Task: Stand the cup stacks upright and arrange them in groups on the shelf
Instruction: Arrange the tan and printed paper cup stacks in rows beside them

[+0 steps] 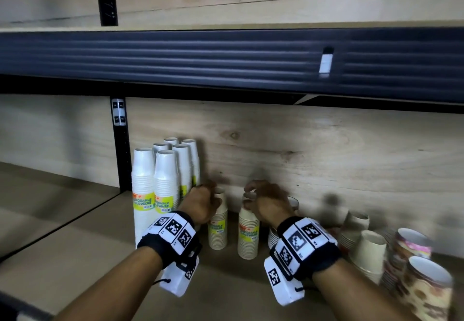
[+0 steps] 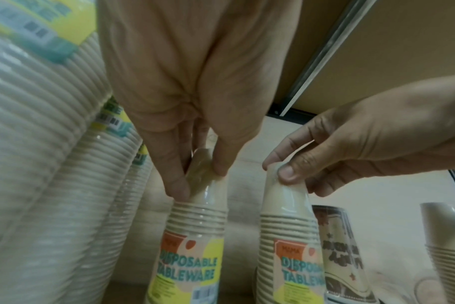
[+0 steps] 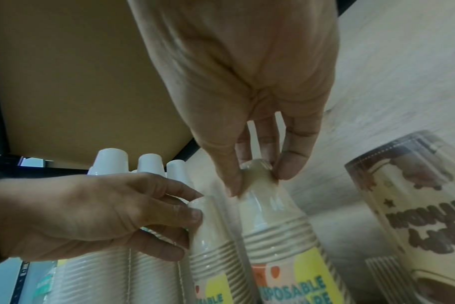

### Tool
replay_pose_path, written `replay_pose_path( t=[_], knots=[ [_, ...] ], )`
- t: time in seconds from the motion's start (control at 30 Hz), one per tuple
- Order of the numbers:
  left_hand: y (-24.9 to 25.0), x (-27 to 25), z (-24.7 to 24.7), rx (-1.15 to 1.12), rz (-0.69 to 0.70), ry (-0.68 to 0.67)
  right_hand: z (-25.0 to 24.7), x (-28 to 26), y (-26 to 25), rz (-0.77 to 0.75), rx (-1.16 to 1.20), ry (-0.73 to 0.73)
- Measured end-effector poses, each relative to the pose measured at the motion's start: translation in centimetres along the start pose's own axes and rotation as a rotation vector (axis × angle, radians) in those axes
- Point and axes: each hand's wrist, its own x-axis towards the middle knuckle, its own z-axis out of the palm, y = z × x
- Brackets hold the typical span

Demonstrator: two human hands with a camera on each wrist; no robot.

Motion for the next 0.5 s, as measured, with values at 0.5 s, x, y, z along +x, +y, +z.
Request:
replay_pose_path(
  t=[0.5],
  knots=[
    [3.2, -1.6, -1.3, 0.205, 0.001, 0.005, -1.7, -1.6, 0.7, 0.011, 0.021, -0.098]
  ],
)
